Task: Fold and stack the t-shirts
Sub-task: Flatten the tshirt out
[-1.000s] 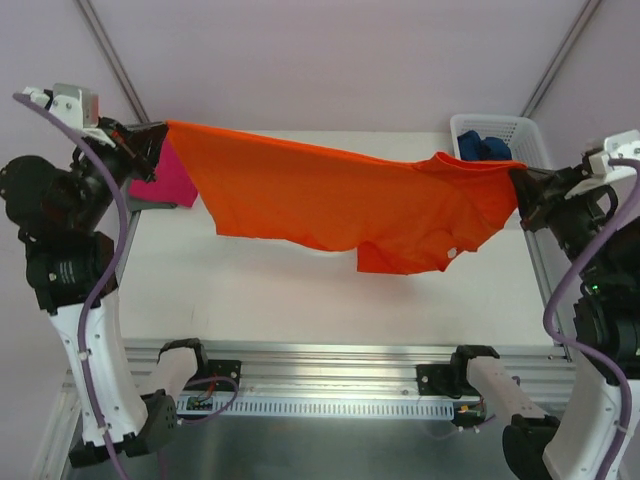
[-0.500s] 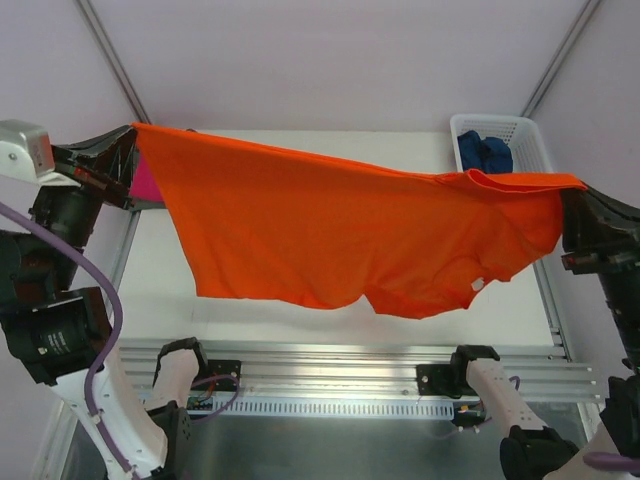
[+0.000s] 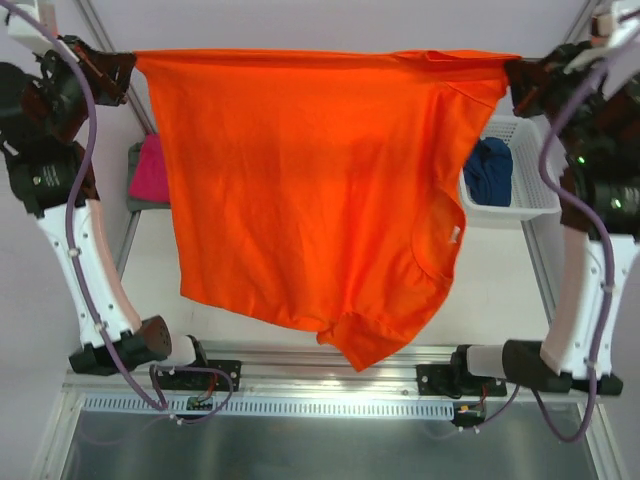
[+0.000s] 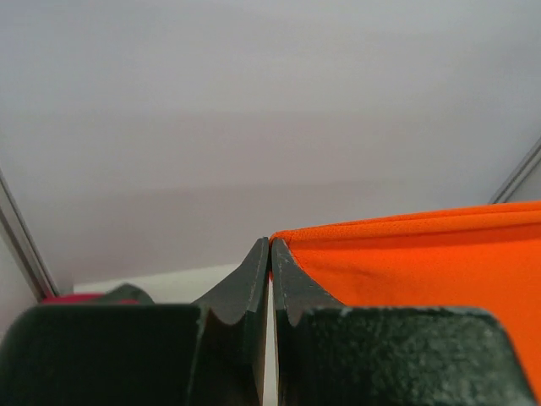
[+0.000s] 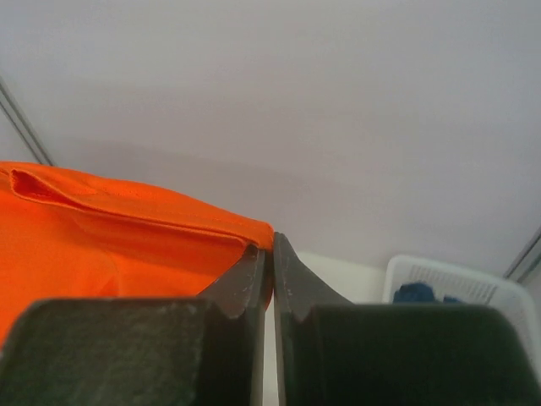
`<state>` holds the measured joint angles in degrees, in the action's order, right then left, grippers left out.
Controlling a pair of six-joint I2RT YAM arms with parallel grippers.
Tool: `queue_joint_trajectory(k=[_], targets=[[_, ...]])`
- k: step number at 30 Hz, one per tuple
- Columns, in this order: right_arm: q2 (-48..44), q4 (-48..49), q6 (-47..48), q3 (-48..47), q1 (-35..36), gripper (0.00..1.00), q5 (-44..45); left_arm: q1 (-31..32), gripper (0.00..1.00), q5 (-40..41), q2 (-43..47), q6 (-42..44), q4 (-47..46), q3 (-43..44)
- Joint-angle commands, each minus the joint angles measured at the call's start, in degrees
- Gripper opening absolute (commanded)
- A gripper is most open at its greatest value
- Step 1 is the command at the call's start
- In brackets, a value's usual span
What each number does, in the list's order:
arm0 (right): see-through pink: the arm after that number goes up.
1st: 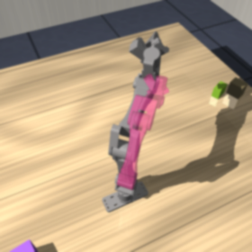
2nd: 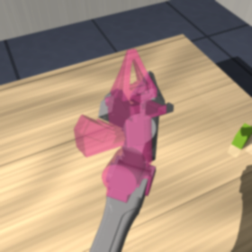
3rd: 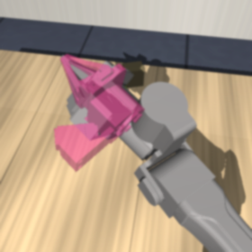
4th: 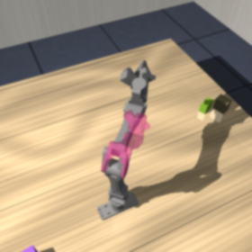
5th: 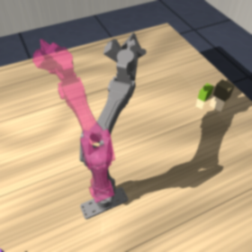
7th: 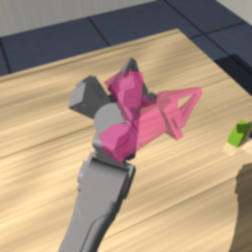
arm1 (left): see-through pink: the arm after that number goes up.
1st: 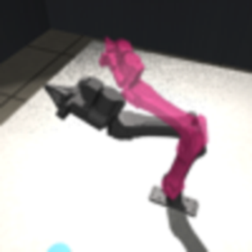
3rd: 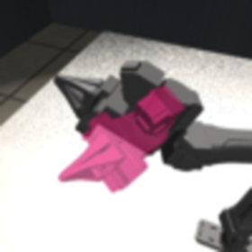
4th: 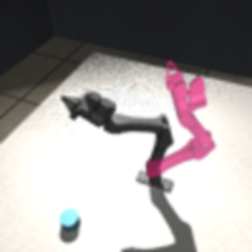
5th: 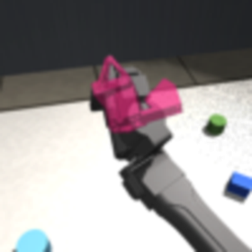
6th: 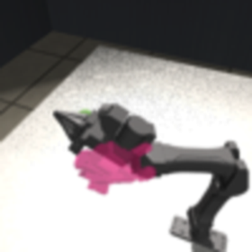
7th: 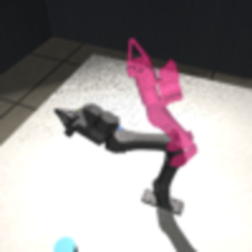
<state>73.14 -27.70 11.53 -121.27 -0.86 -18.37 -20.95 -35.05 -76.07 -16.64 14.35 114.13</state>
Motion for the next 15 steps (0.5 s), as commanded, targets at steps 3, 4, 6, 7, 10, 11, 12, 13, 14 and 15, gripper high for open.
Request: queue_joint_trajectory(k=[3, 4, 6, 7, 10, 11, 12, 13, 14, 15], targets=[[1.92, 0.55, 0.95, -3.35, -0.72, 0.01, 3.52, -0.41, 0.0, 2.27, -1.01, 2.41, -0.64, 0.14], [1.48, 0.2, 1.12, -3.27, -0.72, 0.01, 3.08, -0.23, 0.0, 1.92, -0.05, 2.49, -0.64, -0.91], [-1.33, -0.33, 1.74, -1.96, -0.72, 0.01, 2.9, 1.0, 0.0, 1.48, 3.29, 3.11, -0.64, -4.43], [-2.73, -0.33, 1.83, 0.4, -0.72, 0.01, 2.64, 1.17, 0.0, 1.3, 5.74, 3.28, -0.55, -5.66], [-8.18, -0.33, 1.83, 4.28, -0.72, 0.01, 1.5, 1.53, 0.0, 0.42, 9.44, 3.55, 0.06, -10.14], [-9.41, -0.42, 1.66, 6.47, -0.72, 0.01, 1.15, 1.61, 0.0, 0.24, 11.71, 3.98, 0.59, -11.46], [-11.95, -1.03, 1.48, 7.1, -0.72, 0.01, 0.88, 1.61, 0.0, 0.24, 12.96, 4.25, 1.11, -11.9], [-13.02, -1.82, 0.87, 7.45, -0.72, 0.01, 0.01, 1.53, 0.0, 0.33, 14.1, 4.51, 2.69, -12.17], [-14.25, -4.0, 0.43, 7.72, -0.72, 0.01, -0.61, 1.53, 0.0, 0.42, 16.63, 4.95, 3.31, -12.78], [-15.39, -5.07, 0.16, 7.81, -0.72, 0.01, -1.22, 1.53, 0.0, 0.33, 18.05, 4.87, 3.93, -13.22]])
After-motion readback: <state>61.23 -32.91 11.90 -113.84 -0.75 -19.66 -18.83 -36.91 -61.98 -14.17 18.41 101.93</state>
